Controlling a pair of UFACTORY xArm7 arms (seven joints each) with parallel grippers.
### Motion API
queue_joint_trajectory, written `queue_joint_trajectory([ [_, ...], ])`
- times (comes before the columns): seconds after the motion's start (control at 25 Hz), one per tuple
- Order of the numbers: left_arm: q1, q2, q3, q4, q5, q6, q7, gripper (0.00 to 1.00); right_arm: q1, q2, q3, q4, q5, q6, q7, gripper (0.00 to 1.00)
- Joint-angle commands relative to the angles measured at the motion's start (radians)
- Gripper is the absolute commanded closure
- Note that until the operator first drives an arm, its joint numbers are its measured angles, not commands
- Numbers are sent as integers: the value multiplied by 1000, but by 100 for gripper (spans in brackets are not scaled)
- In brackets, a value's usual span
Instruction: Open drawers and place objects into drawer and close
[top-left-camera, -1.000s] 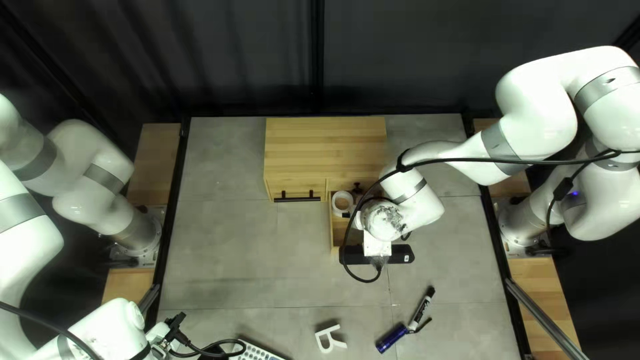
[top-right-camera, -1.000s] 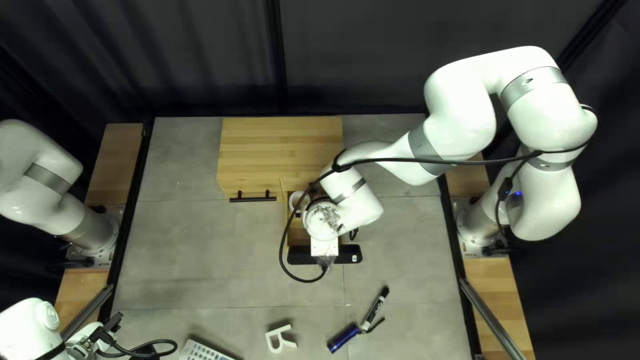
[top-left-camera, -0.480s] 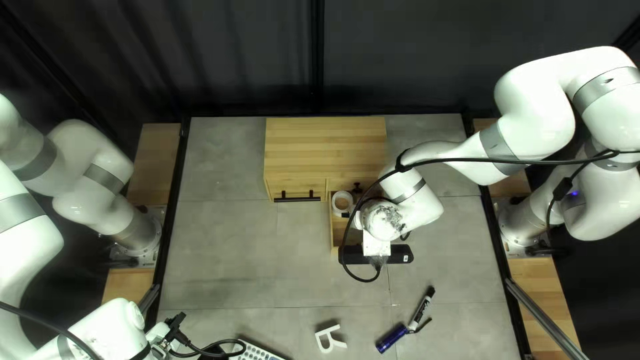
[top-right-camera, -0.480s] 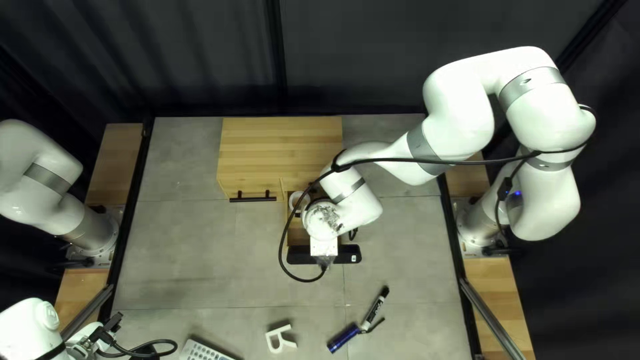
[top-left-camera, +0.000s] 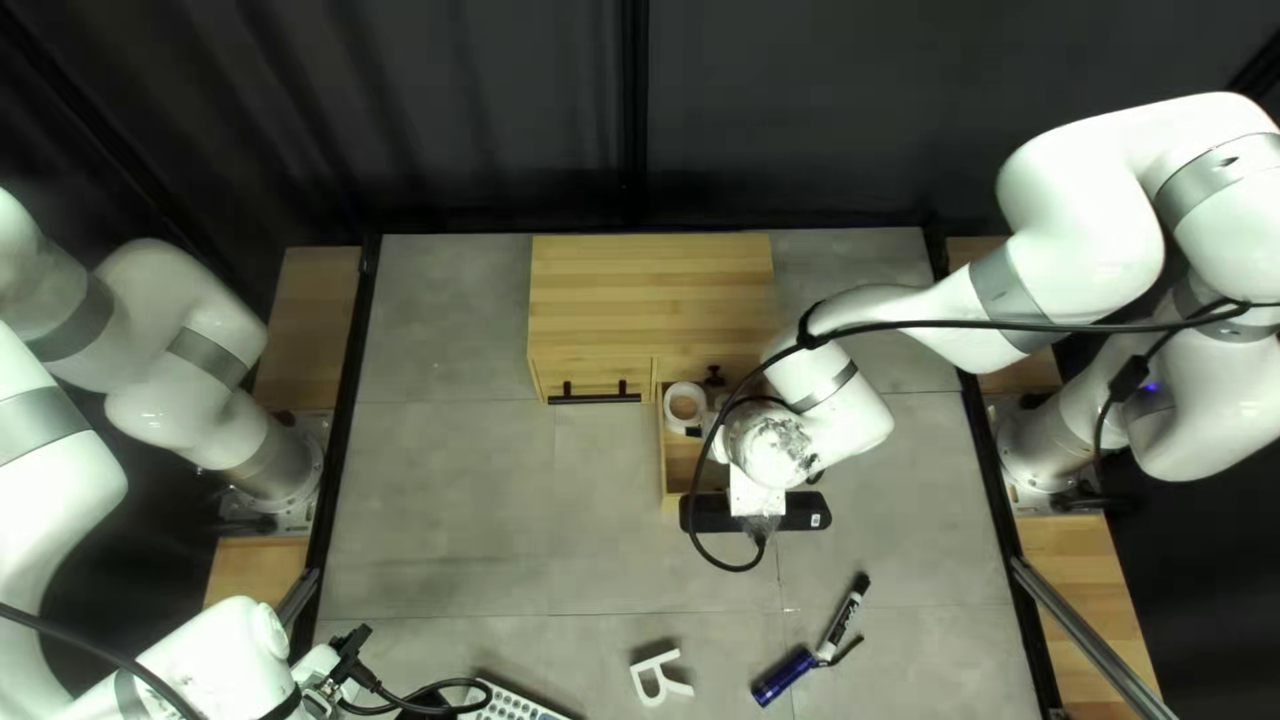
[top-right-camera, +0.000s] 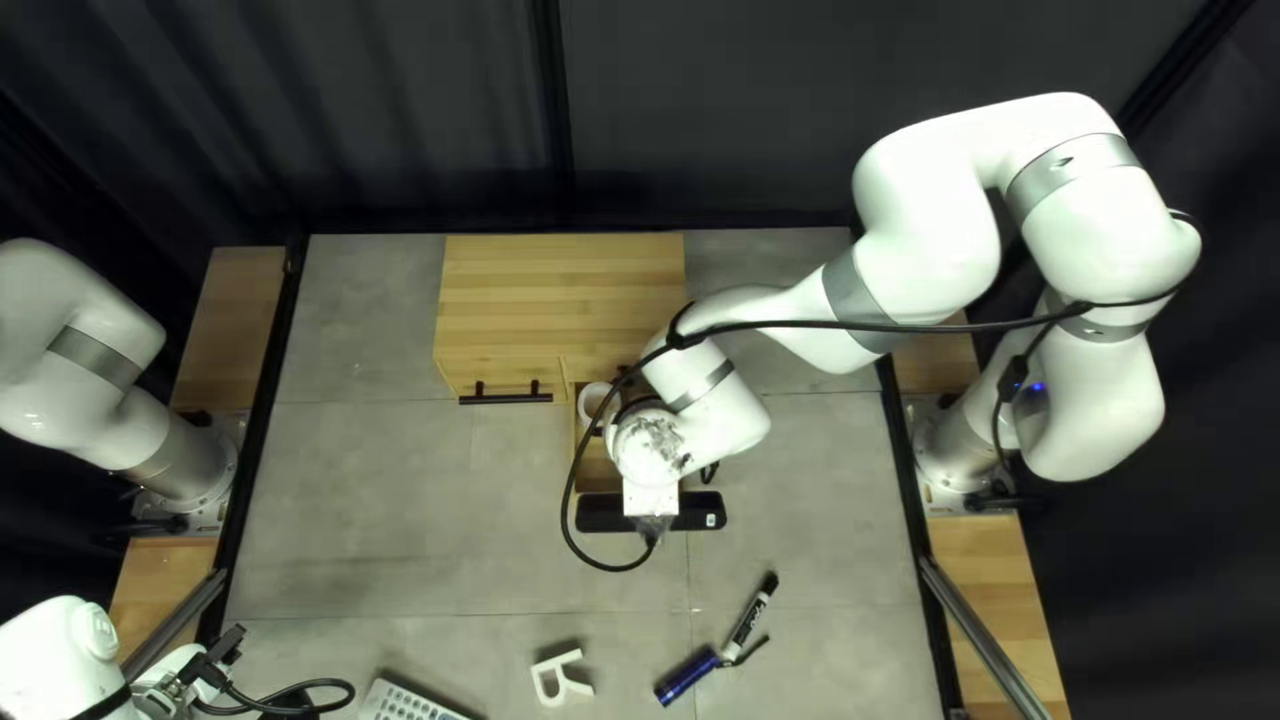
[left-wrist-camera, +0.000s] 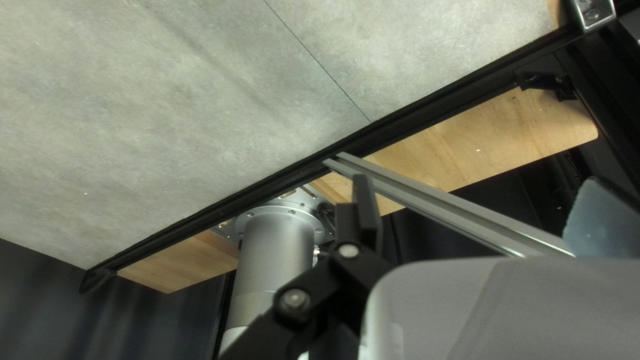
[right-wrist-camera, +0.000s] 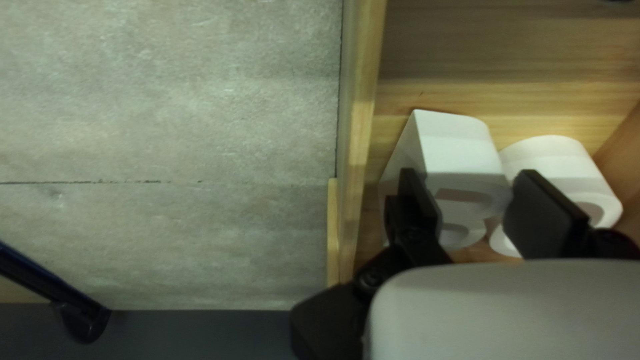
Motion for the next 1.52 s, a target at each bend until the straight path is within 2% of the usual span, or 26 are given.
queue_joint_trajectory([
  [0.04, 0, 0, 0, 0, 0, 0, 0, 0, 2, 10, 2, 4, -2, -1, -1, 6],
  [0.08, 0, 0, 0, 0, 0, 0, 0, 0, 3, 14, 1, 5, -3, -3, -1, 15],
  [0.12, 0, 0, 0, 0, 0, 0, 0, 0, 2, 16, 1, 6, -4, -6, -1, 16],
  [0.16, 0, 0, 0, 0, 0, 0, 0, 0, 3, 18, 1, 6, -6, -6, 1, 78],
  [0.2, 0, 0, 0, 0, 0, 0, 0, 0, 6, 20, 2, 6, -11, -3, 7, 100],
  [0.44, 0, 0, 0, 0, 0, 0, 0, 0, 18, 6, 10, 11, -13, 18, 12, 100],
  [0.8, 0, 0, 0, 0, 0, 0, 0, 0, 28, -3, 27, 59, 48, 60, 9, 100],
  [1.52, 0, 0, 0, 0, 0, 0, 0, 0, 27, 77, 43, 147, 158, 30, 39, 100],
])
